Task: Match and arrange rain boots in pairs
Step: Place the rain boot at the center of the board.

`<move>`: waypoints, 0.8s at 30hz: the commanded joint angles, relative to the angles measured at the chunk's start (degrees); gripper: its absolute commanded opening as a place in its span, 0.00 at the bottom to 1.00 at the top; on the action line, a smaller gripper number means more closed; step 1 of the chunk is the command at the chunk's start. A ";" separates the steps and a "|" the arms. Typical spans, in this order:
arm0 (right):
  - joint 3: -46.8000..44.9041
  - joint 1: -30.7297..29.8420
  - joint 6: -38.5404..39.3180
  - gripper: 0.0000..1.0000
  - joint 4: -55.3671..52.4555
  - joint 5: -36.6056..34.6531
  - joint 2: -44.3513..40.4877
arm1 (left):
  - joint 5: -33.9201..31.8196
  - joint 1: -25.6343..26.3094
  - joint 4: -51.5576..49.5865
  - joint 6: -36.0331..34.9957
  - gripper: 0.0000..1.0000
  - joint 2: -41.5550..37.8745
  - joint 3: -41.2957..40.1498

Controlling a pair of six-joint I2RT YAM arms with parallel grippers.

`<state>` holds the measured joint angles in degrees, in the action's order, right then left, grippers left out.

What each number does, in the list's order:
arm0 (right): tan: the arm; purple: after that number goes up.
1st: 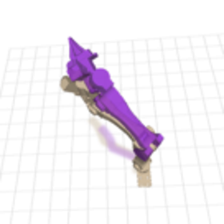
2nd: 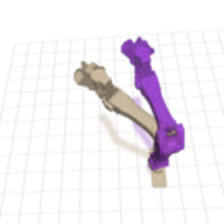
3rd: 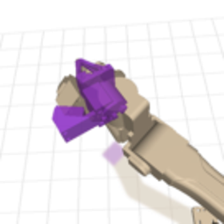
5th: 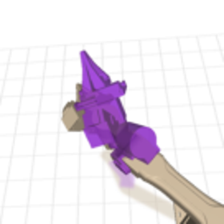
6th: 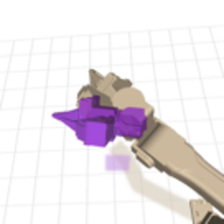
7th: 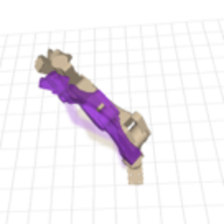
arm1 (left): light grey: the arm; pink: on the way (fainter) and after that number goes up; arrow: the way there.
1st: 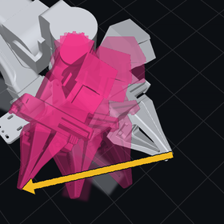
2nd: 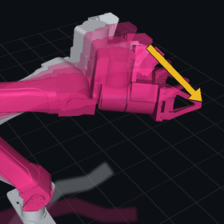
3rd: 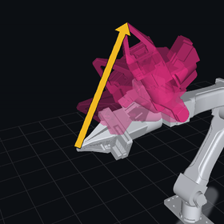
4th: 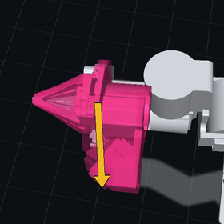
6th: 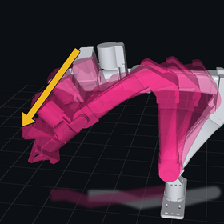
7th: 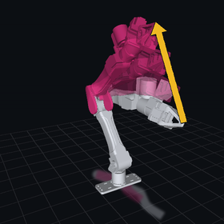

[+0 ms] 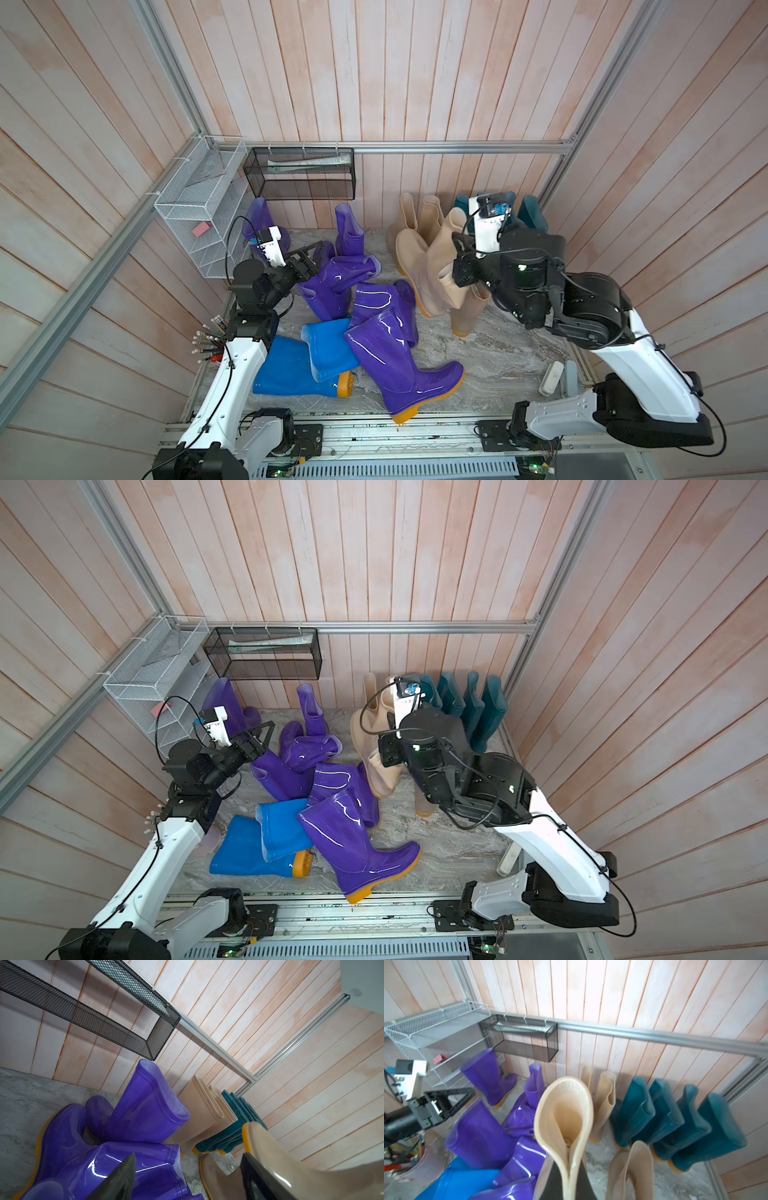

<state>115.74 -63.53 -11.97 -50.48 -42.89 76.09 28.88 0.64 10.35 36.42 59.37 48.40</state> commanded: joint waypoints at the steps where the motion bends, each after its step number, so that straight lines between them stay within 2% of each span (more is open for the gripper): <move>1: 3.41 4.62 10.85 0.00 9.62 -4.34 -0.02 | 1.34 -0.36 1.62 -0.24 0.82 0.32 -0.37; 7: 8.55 11.77 18.14 0.00 13.78 -4.32 0.46 | 1.96 -0.36 2.10 0.14 0.81 0.57 -0.33; 11: 12.94 14.28 20.23 0.00 12.85 -4.69 0.78 | 2.58 -0.37 2.57 0.74 0.81 0.59 -0.50; 13: 12.19 15.97 19.93 0.00 11.39 -4.70 -0.03 | 2.67 -0.34 2.70 0.72 0.81 0.48 -0.52; 19: -3.25 26.27 16.26 0.00 12.95 0.29 -8.75 | 2.91 -0.31 3.10 1.25 0.81 0.94 -0.77; 24: -17.50 38.03 11.86 0.00 14.20 9.76 -14.79 | 3.28 -0.21 3.27 1.51 0.81 1.53 -0.81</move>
<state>102.28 -29.45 2.37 -42.83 -39.07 63.40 31.22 0.64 12.05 37.65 60.60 48.40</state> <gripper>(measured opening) 0.069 0.806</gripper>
